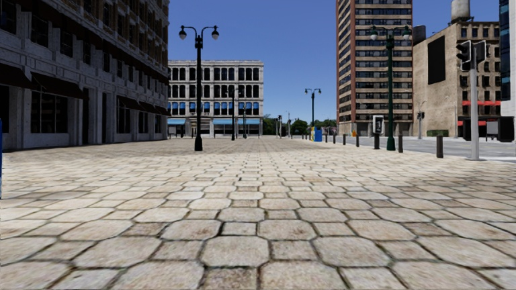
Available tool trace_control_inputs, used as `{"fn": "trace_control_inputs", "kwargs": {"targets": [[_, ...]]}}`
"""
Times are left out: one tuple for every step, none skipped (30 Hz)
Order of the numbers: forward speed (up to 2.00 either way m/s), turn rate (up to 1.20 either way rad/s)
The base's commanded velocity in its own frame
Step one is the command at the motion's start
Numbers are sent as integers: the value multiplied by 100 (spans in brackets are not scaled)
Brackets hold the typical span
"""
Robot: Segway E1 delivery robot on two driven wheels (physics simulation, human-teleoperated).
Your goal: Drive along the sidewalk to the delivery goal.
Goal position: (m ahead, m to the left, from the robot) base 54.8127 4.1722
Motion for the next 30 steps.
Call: {"fn": "trace_control_inputs", "kwargs": {"targets": [[133, 0], [133, 0], [133, 0], [133, 0], [133, 0], [133, 0], [136, 0], [149, 0], [149, 0], [200, 0], [200, 0], [200, 0], [200, 0], [200, 0], [200, 0], [200, 0], [200, 0], [200, 0], [200, 0], [200, 0], [200, 0], [197, 0], [194, 0], [194, 0], [193, 0], [193, 0], [193, 0], [193, 0], [193, 0], [193, 0]]}}
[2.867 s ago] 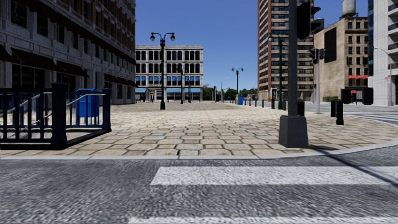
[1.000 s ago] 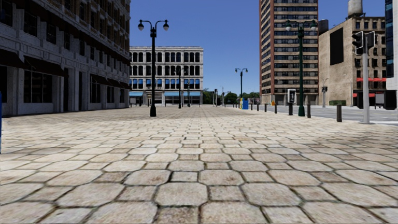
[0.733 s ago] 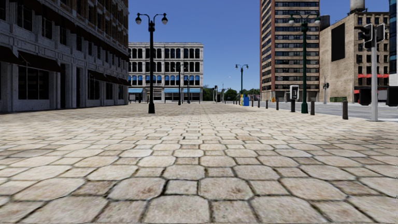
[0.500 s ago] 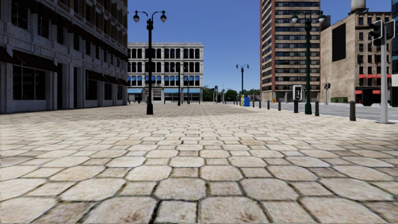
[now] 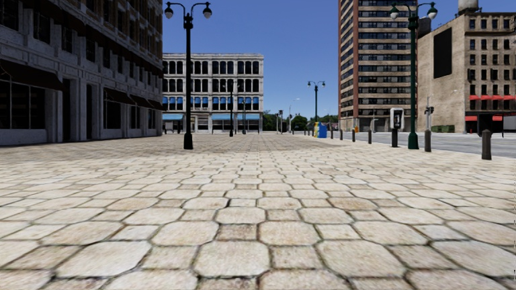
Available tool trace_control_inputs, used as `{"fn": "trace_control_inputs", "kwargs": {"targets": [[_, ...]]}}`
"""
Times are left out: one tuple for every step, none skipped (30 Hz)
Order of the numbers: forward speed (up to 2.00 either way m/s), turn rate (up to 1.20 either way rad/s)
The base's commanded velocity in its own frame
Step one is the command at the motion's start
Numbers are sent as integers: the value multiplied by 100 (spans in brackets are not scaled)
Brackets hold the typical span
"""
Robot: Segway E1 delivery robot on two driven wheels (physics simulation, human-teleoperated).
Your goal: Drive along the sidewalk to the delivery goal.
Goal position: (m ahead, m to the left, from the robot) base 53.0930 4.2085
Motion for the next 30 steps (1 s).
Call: {"fn": "trace_control_inputs", "kwargs": {"targets": [[193, 0], [192, 0], [192, 0], [192, 0], [192, 0], [192, 0], [192, 0], [192, 0], [192, 0], [192, 0], [191, 0], [189, 0], [188, 0], [188, 0], [188, 0], [188, 0], [188, 0], [188, 0], [188, 0], [188, 0], [188, 0], [188, 0], [188, 0], [189, 0], [189, 0], [190, 0], [190, 0], [190, 0], [191, 0], [192, 0]]}}
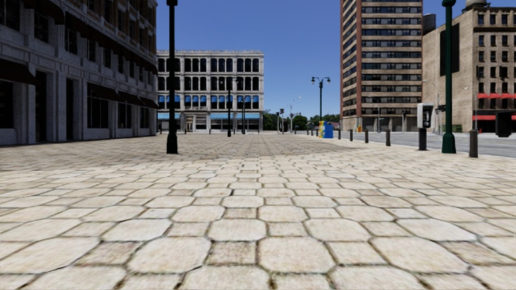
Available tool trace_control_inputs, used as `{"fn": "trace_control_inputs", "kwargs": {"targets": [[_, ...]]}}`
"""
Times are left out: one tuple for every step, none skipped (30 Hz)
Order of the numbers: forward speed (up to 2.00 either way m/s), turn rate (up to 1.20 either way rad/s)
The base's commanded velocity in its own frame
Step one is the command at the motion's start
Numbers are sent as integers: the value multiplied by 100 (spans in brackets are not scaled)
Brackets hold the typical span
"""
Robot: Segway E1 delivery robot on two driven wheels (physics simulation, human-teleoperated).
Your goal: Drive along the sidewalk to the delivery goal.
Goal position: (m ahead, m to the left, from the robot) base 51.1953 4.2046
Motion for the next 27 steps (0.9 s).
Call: {"fn": "trace_control_inputs", "kwargs": {"targets": [[192, 0], [192, 0], [192, 0], [192, 0], [194, 0], [195, 0], [196, 0], [196, 0], [196, 0], [196, 0], [196, 0], [196, 0], [196, 0], [197, 0], [198, 0], [199, 0], [199, 0], [199, 0], [199, 0], [199, 0], [199, 0], [200, 0], [200, 0], [200, 0], [200, 0], [200, 0], [200, 0]]}}
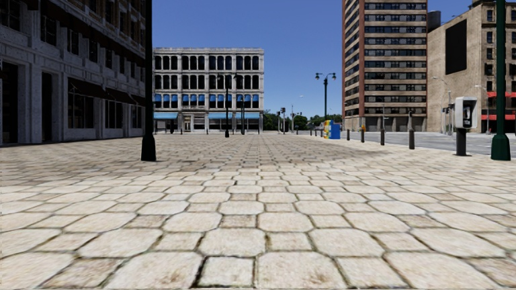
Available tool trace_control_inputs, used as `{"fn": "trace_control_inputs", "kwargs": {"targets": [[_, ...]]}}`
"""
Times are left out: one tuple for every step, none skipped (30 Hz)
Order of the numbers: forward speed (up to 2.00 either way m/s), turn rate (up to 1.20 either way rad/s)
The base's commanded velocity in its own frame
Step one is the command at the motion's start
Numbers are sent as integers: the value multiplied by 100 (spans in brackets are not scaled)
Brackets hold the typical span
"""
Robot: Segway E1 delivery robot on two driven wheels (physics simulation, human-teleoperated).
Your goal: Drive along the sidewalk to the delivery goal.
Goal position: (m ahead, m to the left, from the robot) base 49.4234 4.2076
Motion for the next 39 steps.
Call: {"fn": "trace_control_inputs", "kwargs": {"targets": [[200, 0], [200, 0], [200, 0], [200, 0], [200, 0], [200, 0], [200, 0], [200, 0], [200, 0], [200, 0], [200, 0], [200, 0], [200, 0], [200, 0], [200, 0], [200, 0], [200, 0], [200, 0], [200, 0], [200, 0], [200, 0], [200, 0], [200, 0], [200, 0], [200, 0], [200, 0], [200, 0], [200, 0], [200, 0], [200, 0], [200, 0], [200, 0], [200, 0], [200, 0], [200, 0], [200, 0], [200, 0], [200, 0], [200, 0]]}}
